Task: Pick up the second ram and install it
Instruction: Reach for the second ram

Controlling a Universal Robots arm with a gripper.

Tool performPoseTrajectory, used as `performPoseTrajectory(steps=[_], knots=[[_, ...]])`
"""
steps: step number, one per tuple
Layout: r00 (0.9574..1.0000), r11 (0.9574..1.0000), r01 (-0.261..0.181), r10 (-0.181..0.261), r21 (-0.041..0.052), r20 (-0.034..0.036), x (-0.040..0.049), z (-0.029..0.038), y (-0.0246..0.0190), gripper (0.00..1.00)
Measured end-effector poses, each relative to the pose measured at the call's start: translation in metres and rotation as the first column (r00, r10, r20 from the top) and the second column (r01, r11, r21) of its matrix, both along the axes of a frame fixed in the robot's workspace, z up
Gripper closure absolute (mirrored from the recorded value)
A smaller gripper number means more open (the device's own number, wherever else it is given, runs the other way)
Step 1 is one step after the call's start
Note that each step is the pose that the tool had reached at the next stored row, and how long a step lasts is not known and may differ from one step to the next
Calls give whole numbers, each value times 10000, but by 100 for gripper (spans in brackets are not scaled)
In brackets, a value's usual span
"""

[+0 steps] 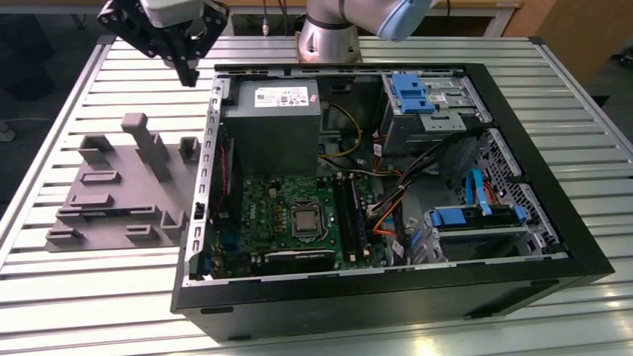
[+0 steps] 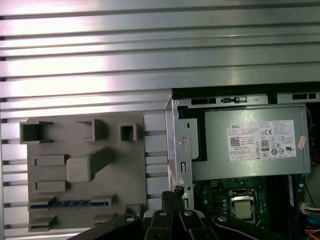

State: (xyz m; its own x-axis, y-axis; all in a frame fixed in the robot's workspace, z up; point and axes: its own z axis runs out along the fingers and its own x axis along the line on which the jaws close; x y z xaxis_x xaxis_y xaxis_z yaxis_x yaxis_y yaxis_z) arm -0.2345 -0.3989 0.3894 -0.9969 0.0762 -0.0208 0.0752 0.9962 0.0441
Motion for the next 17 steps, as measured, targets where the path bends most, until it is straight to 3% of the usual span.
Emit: performPoseTrajectory(steps=[17], knots=[[10000, 10000, 0, 0, 0, -16, -243, -7, 0, 89]])
